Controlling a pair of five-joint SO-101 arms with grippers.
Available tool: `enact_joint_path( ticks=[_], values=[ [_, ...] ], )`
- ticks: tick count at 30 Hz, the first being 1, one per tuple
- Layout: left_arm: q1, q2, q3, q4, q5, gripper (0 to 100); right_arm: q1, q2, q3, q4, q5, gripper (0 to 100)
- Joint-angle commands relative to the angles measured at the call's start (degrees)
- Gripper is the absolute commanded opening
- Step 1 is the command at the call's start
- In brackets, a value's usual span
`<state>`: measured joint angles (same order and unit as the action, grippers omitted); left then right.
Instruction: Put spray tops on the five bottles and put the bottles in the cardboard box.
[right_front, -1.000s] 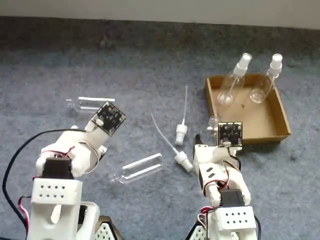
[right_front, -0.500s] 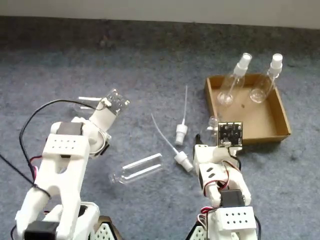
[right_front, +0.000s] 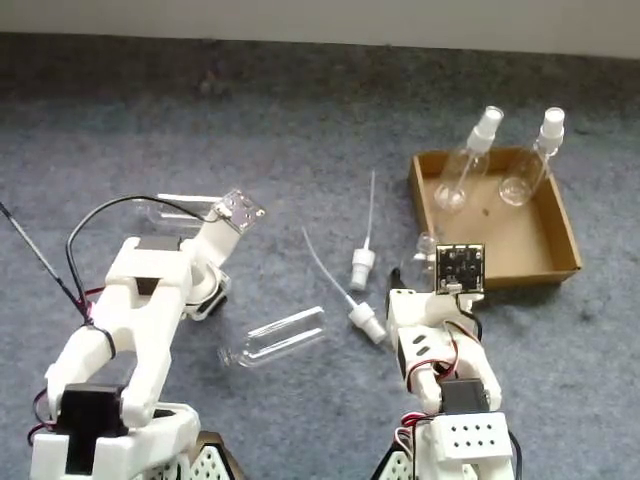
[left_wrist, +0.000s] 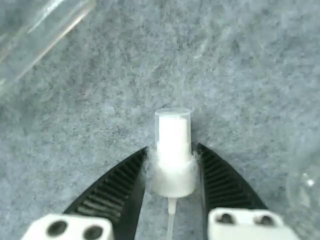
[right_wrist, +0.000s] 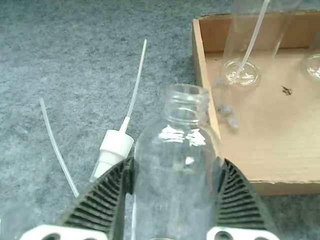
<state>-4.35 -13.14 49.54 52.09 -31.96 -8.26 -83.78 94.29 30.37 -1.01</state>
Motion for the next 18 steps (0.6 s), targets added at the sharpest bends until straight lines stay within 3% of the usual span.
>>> enact_joint_path(
  ticks=[1,8,18],
  values=[
    [0.92,-1.45,-5.23,-0.18,0.26,11,0.22,-0.22,-0.13,-1.1,-0.18,13.9],
    [1.89,2.86,-16.31,10.37,-2.37,11,0.22,-0.22,-0.13,-1.1,-0.18,13.9],
    [1.71,13.85,-23.52,16.79,-6.15,14,0.22,-0.22,-0.13,-1.1,-0.18,13.9]
  ],
)
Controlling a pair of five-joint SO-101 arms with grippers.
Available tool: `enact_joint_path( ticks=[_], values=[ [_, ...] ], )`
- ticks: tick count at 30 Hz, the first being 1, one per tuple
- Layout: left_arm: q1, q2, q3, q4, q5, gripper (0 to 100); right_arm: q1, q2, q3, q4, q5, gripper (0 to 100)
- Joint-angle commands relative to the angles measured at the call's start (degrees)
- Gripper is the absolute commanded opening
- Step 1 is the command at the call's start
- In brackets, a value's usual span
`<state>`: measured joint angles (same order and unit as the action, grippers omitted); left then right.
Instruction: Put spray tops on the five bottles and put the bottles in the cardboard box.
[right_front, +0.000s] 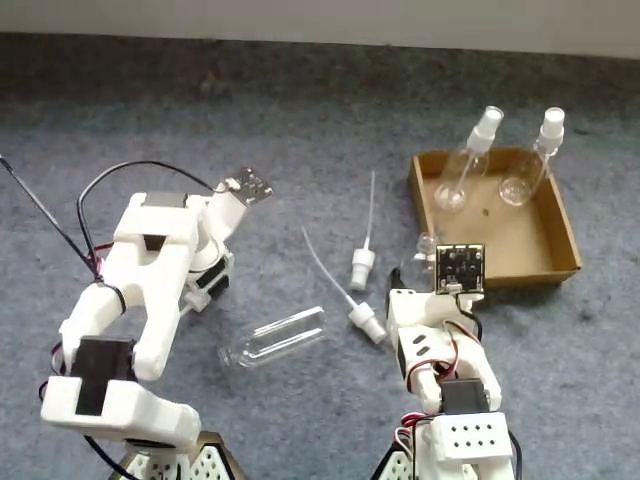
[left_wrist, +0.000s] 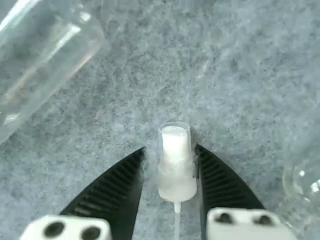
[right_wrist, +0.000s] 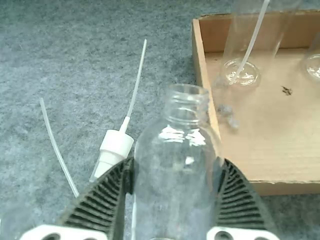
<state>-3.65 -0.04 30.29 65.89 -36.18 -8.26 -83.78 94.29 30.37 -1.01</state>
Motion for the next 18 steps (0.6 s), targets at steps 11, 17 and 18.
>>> enact_joint_path(
  ticks=[11,17,18],
  values=[
    [1.1,1.36,-4.26,3.52,-2.11,14,0.22,-0.22,-0.13,-1.1,-0.18,13.9],
    [1.1,1.36,-2.59,3.08,-4.31,14,0.22,-0.22,-0.13,-1.1,-0.18,13.9],
    [1.1,1.36,-2.24,3.08,-4.31,14,0.22,-0.22,-0.13,-1.1,-0.18,13.9]
  ],
)
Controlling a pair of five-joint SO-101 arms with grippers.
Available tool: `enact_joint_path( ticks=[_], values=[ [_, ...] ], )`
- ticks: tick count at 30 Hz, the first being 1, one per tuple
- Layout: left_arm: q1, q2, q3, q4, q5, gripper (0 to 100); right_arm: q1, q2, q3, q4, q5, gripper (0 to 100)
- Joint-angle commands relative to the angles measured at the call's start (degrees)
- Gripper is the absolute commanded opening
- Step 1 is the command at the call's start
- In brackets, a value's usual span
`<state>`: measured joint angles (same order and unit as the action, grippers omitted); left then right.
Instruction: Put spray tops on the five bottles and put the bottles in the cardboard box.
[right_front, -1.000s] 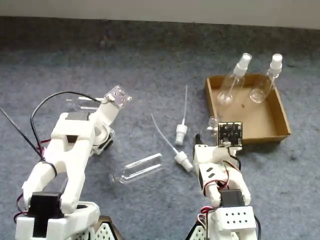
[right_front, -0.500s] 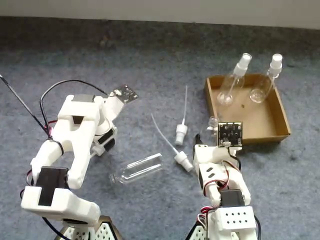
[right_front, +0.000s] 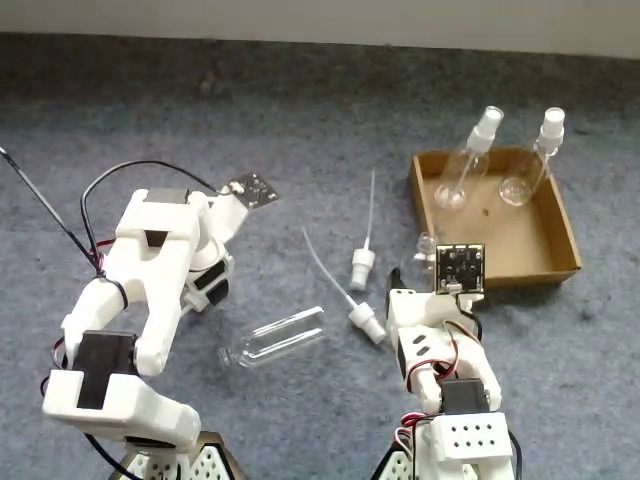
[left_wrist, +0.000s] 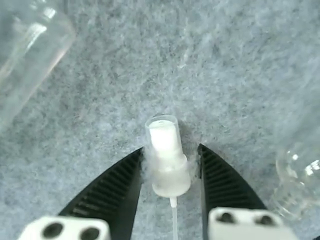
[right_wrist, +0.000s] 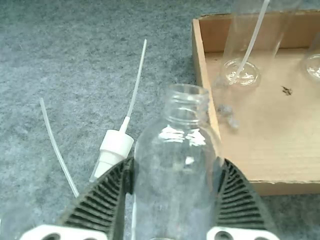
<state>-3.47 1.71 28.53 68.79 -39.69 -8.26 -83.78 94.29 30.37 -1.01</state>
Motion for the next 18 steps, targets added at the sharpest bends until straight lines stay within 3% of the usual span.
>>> enact_joint_path(
  ticks=[1,5,18],
  values=[
    [0.92,-0.4,-0.31,0.18,-0.88,13,0.22,-0.22,-0.13,-1.1,-0.18,13.9],
    [0.92,-0.4,-0.04,0.18,-0.88,9,0.22,-0.22,-0.13,-1.1,-0.18,13.9],
    [0.92,-0.4,-0.04,0.53,2.81,14,0.22,-0.22,-0.13,-1.1,-0.18,13.9]
  ],
)
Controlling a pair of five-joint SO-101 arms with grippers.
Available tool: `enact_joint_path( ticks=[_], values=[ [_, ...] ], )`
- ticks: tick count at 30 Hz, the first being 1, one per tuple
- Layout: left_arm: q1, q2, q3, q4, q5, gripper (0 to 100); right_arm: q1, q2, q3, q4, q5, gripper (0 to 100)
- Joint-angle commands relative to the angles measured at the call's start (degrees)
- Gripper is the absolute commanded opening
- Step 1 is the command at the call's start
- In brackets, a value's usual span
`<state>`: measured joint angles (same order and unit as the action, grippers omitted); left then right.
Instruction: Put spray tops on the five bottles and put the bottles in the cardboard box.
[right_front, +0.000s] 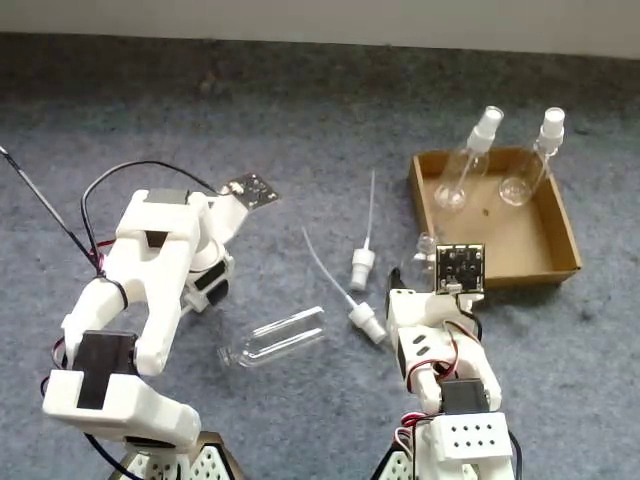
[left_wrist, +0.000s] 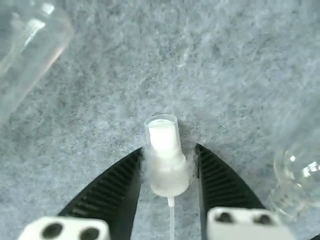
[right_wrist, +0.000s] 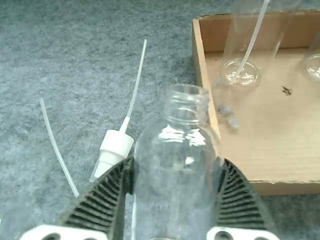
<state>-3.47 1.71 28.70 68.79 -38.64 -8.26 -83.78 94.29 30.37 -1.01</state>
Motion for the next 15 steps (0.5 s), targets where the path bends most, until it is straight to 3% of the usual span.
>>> enact_joint_path(
  ticks=[1,15],
  values=[
    [0.84,-0.4,-0.22,0.35,1.85,14,0.22,-0.22,-0.13,-1.1,-0.18,13.9],
    [0.57,-0.4,-0.31,0.26,1.67,17,0.22,-0.22,-0.13,-1.1,-0.18,13.9]
  ],
)
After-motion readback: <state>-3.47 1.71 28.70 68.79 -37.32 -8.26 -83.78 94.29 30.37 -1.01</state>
